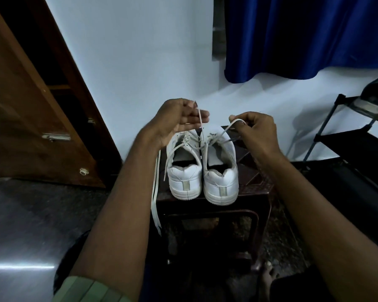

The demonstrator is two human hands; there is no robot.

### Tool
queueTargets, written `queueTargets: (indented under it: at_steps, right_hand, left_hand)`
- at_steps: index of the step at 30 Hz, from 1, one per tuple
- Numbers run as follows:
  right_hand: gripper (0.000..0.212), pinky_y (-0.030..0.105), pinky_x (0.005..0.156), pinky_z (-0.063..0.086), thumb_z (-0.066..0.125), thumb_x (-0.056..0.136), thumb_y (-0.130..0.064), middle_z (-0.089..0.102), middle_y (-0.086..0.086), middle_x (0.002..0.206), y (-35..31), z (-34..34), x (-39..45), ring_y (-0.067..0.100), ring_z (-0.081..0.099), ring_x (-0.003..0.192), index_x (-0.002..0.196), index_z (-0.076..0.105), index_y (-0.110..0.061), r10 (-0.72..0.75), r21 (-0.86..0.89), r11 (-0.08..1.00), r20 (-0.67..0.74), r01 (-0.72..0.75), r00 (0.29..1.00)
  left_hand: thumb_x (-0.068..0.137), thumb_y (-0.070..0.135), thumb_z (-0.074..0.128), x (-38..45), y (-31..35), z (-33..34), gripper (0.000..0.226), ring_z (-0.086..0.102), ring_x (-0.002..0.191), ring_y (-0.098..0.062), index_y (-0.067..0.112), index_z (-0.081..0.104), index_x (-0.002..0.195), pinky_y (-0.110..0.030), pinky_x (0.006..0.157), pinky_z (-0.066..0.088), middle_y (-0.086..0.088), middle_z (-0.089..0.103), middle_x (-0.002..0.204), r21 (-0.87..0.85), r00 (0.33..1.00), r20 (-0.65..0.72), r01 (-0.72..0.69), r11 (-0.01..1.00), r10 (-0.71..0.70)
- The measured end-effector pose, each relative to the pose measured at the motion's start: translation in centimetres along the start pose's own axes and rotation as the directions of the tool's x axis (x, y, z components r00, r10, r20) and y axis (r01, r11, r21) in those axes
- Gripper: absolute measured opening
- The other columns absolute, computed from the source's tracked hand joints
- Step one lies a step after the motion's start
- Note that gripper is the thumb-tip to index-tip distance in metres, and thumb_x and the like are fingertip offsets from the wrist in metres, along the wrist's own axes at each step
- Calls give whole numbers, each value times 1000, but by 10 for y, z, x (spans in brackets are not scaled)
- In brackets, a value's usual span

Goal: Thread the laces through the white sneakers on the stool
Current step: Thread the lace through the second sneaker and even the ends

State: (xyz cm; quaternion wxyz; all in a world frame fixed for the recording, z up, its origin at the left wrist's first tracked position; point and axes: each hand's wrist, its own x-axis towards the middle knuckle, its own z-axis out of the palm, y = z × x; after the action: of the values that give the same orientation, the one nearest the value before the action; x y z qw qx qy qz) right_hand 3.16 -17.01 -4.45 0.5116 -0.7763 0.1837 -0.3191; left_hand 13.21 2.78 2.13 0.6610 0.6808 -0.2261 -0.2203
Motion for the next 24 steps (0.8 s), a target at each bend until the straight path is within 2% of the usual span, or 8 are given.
queueTargets:
  at_steps: [3,5,7,9,11,16,21,24]
  right_hand:
    - [74,53,70,61,60,84,-76,68,17,65,-1,-2,-2,35,69,66,76,73,-3,35,-140,989,-45,-41,998]
    - [80,47,71,62,54,85,-80,69,12,60,-6,-5,-4,31,69,61,73,73,-3,23,-209,977,-66,-37,998]
    - [83,45,69,62,50,85,-83,69,8,57,-12,-7,-5,28,69,57,69,73,-6,13,-253,967,-93,-36,996]
    - [83,46,67,62,49,85,-85,67,5,52,-18,-7,-5,27,68,54,65,72,-7,8,-246,969,-100,-33,995]
    - [75,43,65,62,55,88,-79,66,4,50,-22,-7,-6,24,68,51,61,73,-11,-11,-193,981,-80,-4,997]
    - [8,33,60,57,83,88,-18,77,10,74,-24,-2,-3,19,70,61,86,78,-12,-85,160,985,90,70,992]
    - [14,24,56,52,82,85,-3,78,1,84,-21,10,-5,14,68,63,93,79,-13,-220,96,974,216,204,951]
    - [11,27,63,52,83,83,-11,76,-9,76,-17,14,-5,2,64,65,87,81,-21,-271,-38,957,240,288,932]
  left_hand:
    - [100,12,49,2,-1,5,10,54,51,-13,13,56,92,-36,69,59,3,55,62,-327,996,-80,-1,945,-26]
    - [96,19,53,6,-3,2,12,47,50,-9,21,62,88,-26,60,47,11,51,61,184,974,-211,-49,982,88]
    - [93,37,58,6,-8,2,19,64,74,-13,30,71,82,-27,70,46,12,66,79,769,963,-152,-25,639,221]
    - [88,62,60,0,-13,7,39,68,87,-19,29,79,80,-31,80,51,8,73,87,930,980,-108,41,366,165]
    - [83,74,60,-1,-17,11,54,67,77,-16,25,78,69,-34,78,55,10,72,70,958,987,-79,36,283,143]
    - [89,44,78,1,-15,13,55,43,50,-6,13,52,51,-26,59,37,8,46,52,693,949,-31,-205,691,313]
    - [100,40,67,-1,-2,19,44,52,56,-17,17,55,64,-36,71,57,-1,51,59,-55,959,-222,-195,979,178]
    - [99,48,65,2,-4,9,48,35,52,-15,22,41,67,-30,57,37,5,39,59,368,915,-270,-190,910,300]
